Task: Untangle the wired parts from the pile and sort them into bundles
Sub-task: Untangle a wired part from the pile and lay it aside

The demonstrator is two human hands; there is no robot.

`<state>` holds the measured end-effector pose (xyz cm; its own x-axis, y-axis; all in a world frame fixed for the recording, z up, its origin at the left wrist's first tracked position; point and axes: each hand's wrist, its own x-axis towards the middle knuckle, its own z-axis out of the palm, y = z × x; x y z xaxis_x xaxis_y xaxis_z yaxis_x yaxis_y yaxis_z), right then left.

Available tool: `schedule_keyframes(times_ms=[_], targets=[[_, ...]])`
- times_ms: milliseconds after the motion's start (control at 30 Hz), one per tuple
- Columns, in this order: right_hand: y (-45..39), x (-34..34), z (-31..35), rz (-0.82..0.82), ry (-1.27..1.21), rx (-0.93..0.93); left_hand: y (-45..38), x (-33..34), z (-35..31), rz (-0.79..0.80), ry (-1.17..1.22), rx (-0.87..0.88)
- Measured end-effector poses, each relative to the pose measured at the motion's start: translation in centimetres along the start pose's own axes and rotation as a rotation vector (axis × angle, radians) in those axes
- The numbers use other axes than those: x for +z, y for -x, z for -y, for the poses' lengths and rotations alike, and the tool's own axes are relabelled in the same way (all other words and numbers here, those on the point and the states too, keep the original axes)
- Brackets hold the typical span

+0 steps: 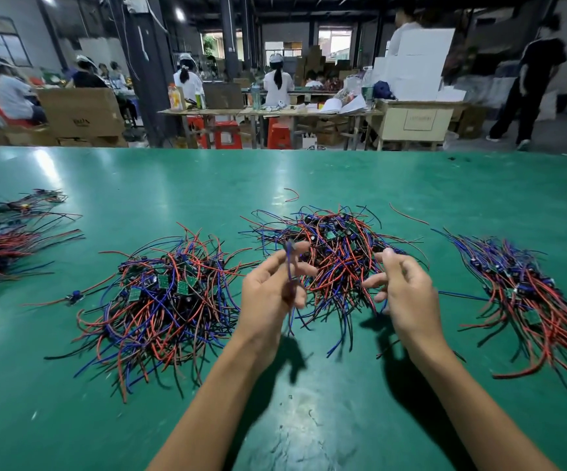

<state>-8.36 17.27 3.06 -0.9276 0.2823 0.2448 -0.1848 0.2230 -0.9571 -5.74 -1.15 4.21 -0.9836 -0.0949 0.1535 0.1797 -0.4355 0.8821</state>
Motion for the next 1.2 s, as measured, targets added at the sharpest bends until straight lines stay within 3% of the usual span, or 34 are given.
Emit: schedule_keyframes(times_ms=[67, 200, 267, 400, 533, 667, 767, 867, 933, 1000, 1100, 1200], targets=[[0.3, -0.2, -0.5, 0.084, 0.282, -0.056, -0.4, -1.1, -0.9, -0.146, -0.125, 0.130], [1.2, 0.5, -1.0, 0.256, 0.904, -0.152, -0.4, -4.3, -2.9, -0.663, -0.842, 0.496], [1.2, 0.7, -1.1, 0.267, 0.910, -0.159, -0.2, -5.6, -3.3, -0.821, -1.115, 0.452], [0.5, 0.0, -0.8, 0.216, 0.658, -0.083, -0.4, -6.0, -2.8, -0.817, -1.292, 0.202], [0.1, 0.0, -0.6, 0.129, 0.512, -0.161, 0.1, -4.9, -2.3, -0.896, -1.469, 0.179], [0.2, -0.4, -0.6, -0.015, 0.600, -0.327, 0.1, -4.0, -2.1, -0.941, -1.422, 0.203], [-0.2, -1.1, -0.5, -0.030, 0.570, -0.546, 0.4, -2.7, -1.7, -0.808, -1.369, 0.480], [-0.7, -1.8, -0.6, -0.134, 0.515, -0.688, 1.0, -1.0, -0.5, -0.406, -1.379, 0.662], [-1.0, -2.4, -0.4, -0.269, 0.511, -0.727, 1.4, 0.1, 0.7, -0.128, -1.398, 0.666], [-1.1, -2.9, 0.0, -0.390, 0.501, -0.779, 1.8, 1.0, 1.7, 0.035, -1.389, 0.618], [-0.7, -3.0, 0.8, -0.423, 0.420, -0.877, 2.1, 1.5, 2.6, 0.166, -1.323, 0.545], [0.0, -2.5, 1.4, -0.386, 0.278, -0.878, 2.0, 1.5, 2.7, 0.198, -1.209, 0.520]])
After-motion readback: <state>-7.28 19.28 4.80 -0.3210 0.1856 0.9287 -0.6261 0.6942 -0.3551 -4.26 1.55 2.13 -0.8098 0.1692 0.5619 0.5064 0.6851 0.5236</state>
